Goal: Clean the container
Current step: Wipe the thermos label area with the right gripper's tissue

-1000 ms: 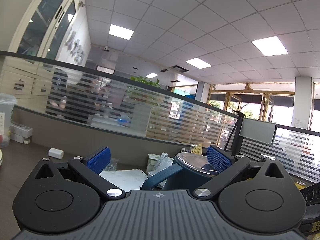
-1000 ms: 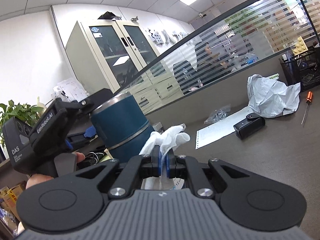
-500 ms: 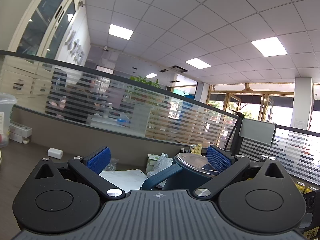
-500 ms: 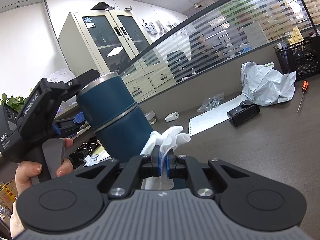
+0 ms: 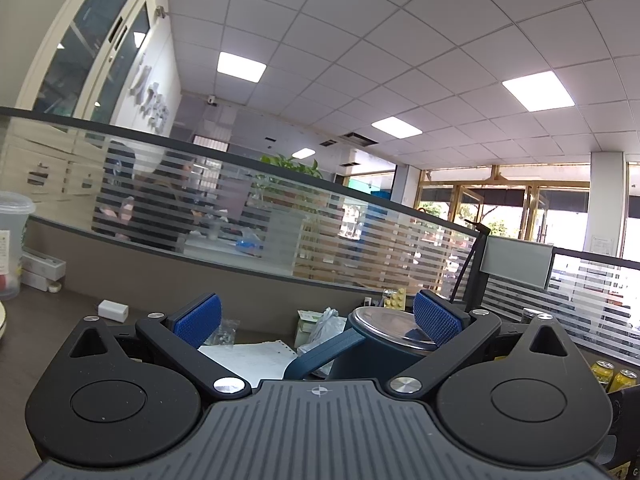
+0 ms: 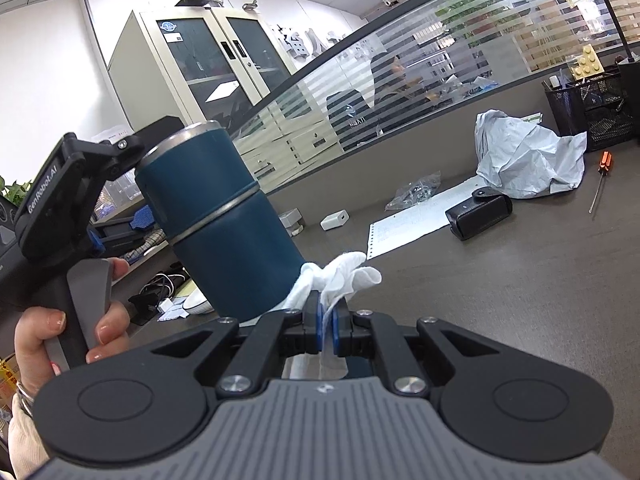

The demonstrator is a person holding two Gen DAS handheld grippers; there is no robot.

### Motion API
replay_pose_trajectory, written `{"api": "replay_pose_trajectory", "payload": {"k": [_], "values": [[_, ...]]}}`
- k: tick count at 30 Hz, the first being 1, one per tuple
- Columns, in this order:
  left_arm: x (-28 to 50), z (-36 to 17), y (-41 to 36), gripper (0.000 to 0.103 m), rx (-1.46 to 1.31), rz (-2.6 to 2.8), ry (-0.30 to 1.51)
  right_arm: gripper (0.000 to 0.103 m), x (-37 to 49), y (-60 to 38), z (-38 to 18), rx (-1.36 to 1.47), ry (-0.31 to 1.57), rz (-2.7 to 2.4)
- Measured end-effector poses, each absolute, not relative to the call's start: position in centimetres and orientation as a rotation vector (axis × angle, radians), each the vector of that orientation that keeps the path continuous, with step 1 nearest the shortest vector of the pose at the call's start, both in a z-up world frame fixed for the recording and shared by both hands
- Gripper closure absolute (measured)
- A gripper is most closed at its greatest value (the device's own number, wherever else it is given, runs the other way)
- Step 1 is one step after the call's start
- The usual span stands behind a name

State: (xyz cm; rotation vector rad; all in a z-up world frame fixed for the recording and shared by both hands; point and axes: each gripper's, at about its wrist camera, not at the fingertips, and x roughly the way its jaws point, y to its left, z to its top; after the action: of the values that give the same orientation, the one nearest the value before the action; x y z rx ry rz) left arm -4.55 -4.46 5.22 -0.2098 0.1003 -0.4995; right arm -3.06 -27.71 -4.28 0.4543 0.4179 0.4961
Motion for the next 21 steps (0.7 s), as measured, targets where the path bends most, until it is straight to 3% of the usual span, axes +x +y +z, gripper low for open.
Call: {"api": "replay_pose_trajectory", "payload": {"k": [21], "values": [[-4.3,5.5,-4.3,0.0,-0.216,-0.505,0.103,0.094,-2.1,-27.3,-6.6,0.463,0.51,0.458]]}}
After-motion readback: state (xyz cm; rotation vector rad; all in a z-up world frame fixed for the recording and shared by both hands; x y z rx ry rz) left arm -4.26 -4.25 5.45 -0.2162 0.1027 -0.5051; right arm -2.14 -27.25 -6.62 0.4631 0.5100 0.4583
